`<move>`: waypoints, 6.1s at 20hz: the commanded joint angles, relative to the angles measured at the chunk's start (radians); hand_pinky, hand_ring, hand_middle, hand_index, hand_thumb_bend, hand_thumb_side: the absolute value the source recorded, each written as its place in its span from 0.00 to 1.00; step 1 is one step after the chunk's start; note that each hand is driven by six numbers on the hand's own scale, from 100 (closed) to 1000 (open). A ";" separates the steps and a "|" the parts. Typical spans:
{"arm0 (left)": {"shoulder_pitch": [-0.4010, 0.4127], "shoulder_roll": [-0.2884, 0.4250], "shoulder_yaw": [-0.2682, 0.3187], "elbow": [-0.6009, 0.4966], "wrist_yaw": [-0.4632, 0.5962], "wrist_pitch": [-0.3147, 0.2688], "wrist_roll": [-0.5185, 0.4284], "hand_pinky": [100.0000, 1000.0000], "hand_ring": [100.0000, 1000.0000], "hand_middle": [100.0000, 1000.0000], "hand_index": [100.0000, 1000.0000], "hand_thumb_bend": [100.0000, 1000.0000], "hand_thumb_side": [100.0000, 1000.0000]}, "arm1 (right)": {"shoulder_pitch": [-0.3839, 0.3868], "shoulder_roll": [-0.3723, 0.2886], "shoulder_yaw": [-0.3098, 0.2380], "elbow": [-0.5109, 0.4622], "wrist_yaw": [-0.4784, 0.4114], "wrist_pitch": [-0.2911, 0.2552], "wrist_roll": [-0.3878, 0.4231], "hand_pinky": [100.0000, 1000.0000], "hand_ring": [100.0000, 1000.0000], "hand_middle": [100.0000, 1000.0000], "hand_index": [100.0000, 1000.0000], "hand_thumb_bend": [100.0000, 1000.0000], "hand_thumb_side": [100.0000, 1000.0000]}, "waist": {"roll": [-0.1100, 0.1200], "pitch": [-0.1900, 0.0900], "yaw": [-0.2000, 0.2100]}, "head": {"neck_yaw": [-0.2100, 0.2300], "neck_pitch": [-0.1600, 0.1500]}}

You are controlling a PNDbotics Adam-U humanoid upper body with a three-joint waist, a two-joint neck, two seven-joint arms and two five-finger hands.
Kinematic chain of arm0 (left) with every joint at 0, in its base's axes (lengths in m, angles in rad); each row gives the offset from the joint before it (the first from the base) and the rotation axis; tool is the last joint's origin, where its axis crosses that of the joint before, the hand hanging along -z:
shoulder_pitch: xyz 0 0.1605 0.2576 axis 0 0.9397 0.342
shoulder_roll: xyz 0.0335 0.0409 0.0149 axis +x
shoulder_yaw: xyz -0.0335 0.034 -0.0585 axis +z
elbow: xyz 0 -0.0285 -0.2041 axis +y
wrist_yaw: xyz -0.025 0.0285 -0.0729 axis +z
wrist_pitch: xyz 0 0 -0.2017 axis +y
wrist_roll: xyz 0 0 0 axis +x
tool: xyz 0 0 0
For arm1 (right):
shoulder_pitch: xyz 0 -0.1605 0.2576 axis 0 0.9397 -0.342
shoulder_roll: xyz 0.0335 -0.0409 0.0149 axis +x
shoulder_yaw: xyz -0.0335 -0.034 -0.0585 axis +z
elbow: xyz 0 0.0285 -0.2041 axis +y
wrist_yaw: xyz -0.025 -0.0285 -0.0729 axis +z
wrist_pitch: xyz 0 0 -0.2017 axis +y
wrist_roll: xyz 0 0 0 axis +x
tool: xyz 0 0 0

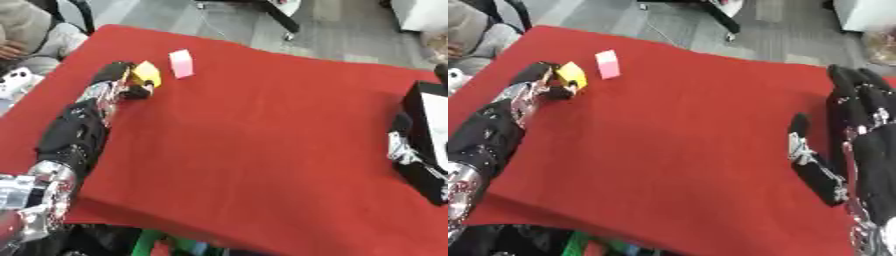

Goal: Pick up the objects with one hand, pass them to the other hand, and then place them into the box on the other side of the table.

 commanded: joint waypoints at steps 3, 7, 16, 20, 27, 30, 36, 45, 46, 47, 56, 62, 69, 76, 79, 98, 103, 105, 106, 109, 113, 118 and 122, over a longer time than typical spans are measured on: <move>-0.008 0.009 0.016 -0.039 0.064 -0.030 0.059 0.62 0.40 0.38 0.59 0.00 0.15 | -0.006 -0.006 -0.005 -0.021 -0.005 0.001 -0.006 0.77 0.86 0.80 0.95 0.00 0.34 | -0.002 -0.010 0.004 | 0.003 -0.003; -0.001 0.017 0.017 -0.094 0.142 -0.096 0.054 0.61 0.38 0.35 0.56 0.00 0.17 | -0.007 -0.007 -0.006 -0.021 -0.005 -0.002 -0.008 0.78 0.86 0.80 0.95 0.00 0.34 | -0.002 -0.011 0.006 | 0.001 -0.003; 0.027 0.054 -0.022 -0.356 0.357 -0.345 -0.196 0.63 0.38 0.35 0.56 0.00 0.19 | -0.025 -0.008 -0.007 -0.021 -0.005 -0.047 -0.010 0.78 0.85 0.81 0.95 0.01 0.33 | 0.001 -0.013 0.008 | -0.040 -0.003; 0.053 0.045 -0.064 -0.467 0.532 -0.419 -0.325 0.62 0.37 0.34 0.55 0.00 0.20 | -0.044 -0.007 -0.001 -0.021 -0.011 -0.093 -0.016 0.79 0.84 0.81 0.94 0.03 0.33 | 0.002 -0.011 0.008 | -0.080 -0.003; 0.116 -0.020 -0.182 -0.604 0.899 -0.434 -0.598 0.61 0.36 0.33 0.54 0.00 0.24 | -0.109 -0.011 0.007 -0.021 -0.016 -0.197 0.017 0.80 0.83 0.83 0.94 0.23 0.31 | 0.001 -0.008 0.007 | -0.145 -0.003; 0.141 -0.060 -0.229 -0.653 1.026 -0.385 -0.704 0.61 0.36 0.33 0.54 0.00 0.21 | -0.147 -0.012 0.014 -0.021 -0.023 -0.229 0.046 0.81 0.83 0.85 0.95 0.35 0.36 | 0.001 -0.007 0.008 | -0.157 -0.003; 0.160 -0.134 -0.306 -0.729 1.176 -0.286 -0.874 0.61 0.36 0.34 0.54 0.00 0.40 | -0.203 -0.019 0.027 -0.021 -0.052 -0.293 0.102 0.85 0.85 0.90 0.97 0.47 0.35 | 0.000 -0.005 0.012 | -0.176 -0.003; 0.112 -0.181 -0.450 -0.730 1.214 -0.262 -0.893 0.62 0.37 0.34 0.55 0.00 0.41 | -0.232 -0.035 0.066 -0.021 -0.104 -0.391 0.155 0.87 0.86 0.91 0.97 0.49 0.35 | -0.003 -0.004 0.015 | -0.179 -0.003; 0.106 -0.186 -0.461 -0.728 1.214 -0.267 -0.893 0.62 0.37 0.34 0.55 0.00 0.41 | -0.234 -0.036 0.072 -0.021 -0.110 -0.399 0.159 0.87 0.86 0.91 0.97 0.49 0.34 | -0.004 -0.004 0.015 | -0.180 -0.003; 0.100 -0.191 -0.471 -0.727 1.215 -0.272 -0.893 0.62 0.37 0.34 0.55 0.00 0.41 | -0.237 -0.036 0.078 -0.021 -0.118 -0.407 0.162 0.86 0.86 0.91 0.97 0.49 0.34 | -0.004 -0.004 0.015 | -0.180 -0.003; 0.060 -0.205 -0.540 -0.754 1.227 -0.326 -0.893 0.62 0.37 0.35 0.55 0.00 0.35 | -0.246 -0.038 0.118 -0.021 -0.173 -0.429 0.165 0.84 0.87 0.90 0.97 0.46 0.32 | -0.007 -0.001 0.014 | -0.182 -0.003; 0.041 -0.199 -0.602 -0.765 1.224 -0.383 -0.893 0.63 0.38 0.35 0.56 0.00 0.31 | -0.236 -0.048 0.143 -0.021 -0.214 -0.417 0.146 0.81 0.88 0.88 0.97 0.42 0.29 | -0.008 0.001 0.014 | -0.186 -0.003; 0.027 -0.190 -0.641 -0.753 1.179 -0.450 -0.893 0.63 0.38 0.35 0.56 0.00 0.28 | -0.227 -0.055 0.159 -0.021 -0.219 -0.407 0.140 0.81 0.89 0.87 0.97 0.37 0.25 | -0.008 0.001 0.012 | -0.187 -0.003; 0.025 -0.181 -0.643 -0.747 1.158 -0.488 -0.893 0.63 0.38 0.36 0.56 0.00 0.26 | -0.203 -0.063 0.177 -0.021 -0.211 -0.394 0.157 0.79 0.89 0.87 0.98 0.30 0.18 | -0.007 0.002 0.011 | -0.189 -0.003; 0.024 -0.175 -0.643 -0.756 1.161 -0.497 -0.893 0.64 0.38 0.35 0.56 0.00 0.24 | -0.191 -0.067 0.187 -0.021 -0.205 -0.386 0.163 0.79 0.89 0.87 0.98 0.28 0.15 | -0.007 0.002 0.011 | -0.188 -0.003; 0.028 -0.141 -0.667 -0.798 1.209 -0.495 -0.893 0.67 0.38 0.35 0.55 0.00 0.25 | -0.188 -0.075 0.167 -0.021 -0.098 -0.313 0.201 0.81 0.86 0.86 0.96 0.22 0.07 | -0.006 0.000 0.014 | -0.191 -0.003; 0.027 -0.138 -0.674 -0.805 1.216 -0.497 -0.893 0.71 0.38 0.35 0.56 0.00 0.25 | -0.188 -0.074 0.168 -0.021 -0.071 -0.300 0.225 0.80 0.85 0.85 0.95 0.21 0.07 | -0.006 0.001 0.015 | -0.191 -0.003; 0.027 -0.137 -0.676 -0.804 1.215 -0.500 -0.893 0.72 0.38 0.35 0.55 0.00 0.25 | -0.190 -0.074 0.164 -0.021 -0.060 -0.301 0.231 0.79 0.84 0.85 0.95 0.20 0.07 | -0.006 0.000 0.014 | -0.192 -0.003; 0.027 -0.137 -0.677 -0.803 1.213 -0.501 -0.893 0.72 0.38 0.35 0.55 0.00 0.25 | -0.191 -0.074 0.163 -0.021 -0.055 -0.301 0.234 0.79 0.84 0.85 0.95 0.21 0.07 | -0.005 0.000 0.014 | -0.193 -0.003; 0.027 -0.137 -0.681 -0.801 1.209 -0.501 -0.893 0.72 0.38 0.35 0.55 0.00 0.25 | -0.192 -0.075 0.161 -0.021 -0.038 -0.302 0.242 0.81 0.83 0.85 0.94 0.19 0.05 | -0.005 0.000 0.014 | -0.194 -0.003; 0.024 -0.138 -0.686 -0.800 1.202 -0.502 -0.893 0.74 0.38 0.34 0.55 0.00 0.25 | -0.191 -0.076 0.165 -0.021 -0.020 -0.295 0.266 0.81 0.83 0.84 0.93 0.15 0.01 | -0.005 0.000 0.015 | -0.195 -0.003; 0.024 -0.139 -0.690 -0.795 1.196 -0.500 -0.893 0.75 0.38 0.34 0.55 0.00 0.25 | -0.192 -0.074 0.161 -0.021 0.013 -0.284 0.304 0.82 0.81 0.83 0.92 0.06 0.00 | -0.005 0.000 0.015 | -0.196 -0.003; 0.024 -0.137 -0.691 -0.791 1.194 -0.497 -0.893 0.77 0.38 0.34 0.55 0.00 0.25 | -0.189 -0.075 0.160 -0.021 0.042 -0.274 0.338 0.83 0.80 0.82 0.91 0.01 0.00 | -0.004 -0.001 0.015 | -0.197 -0.003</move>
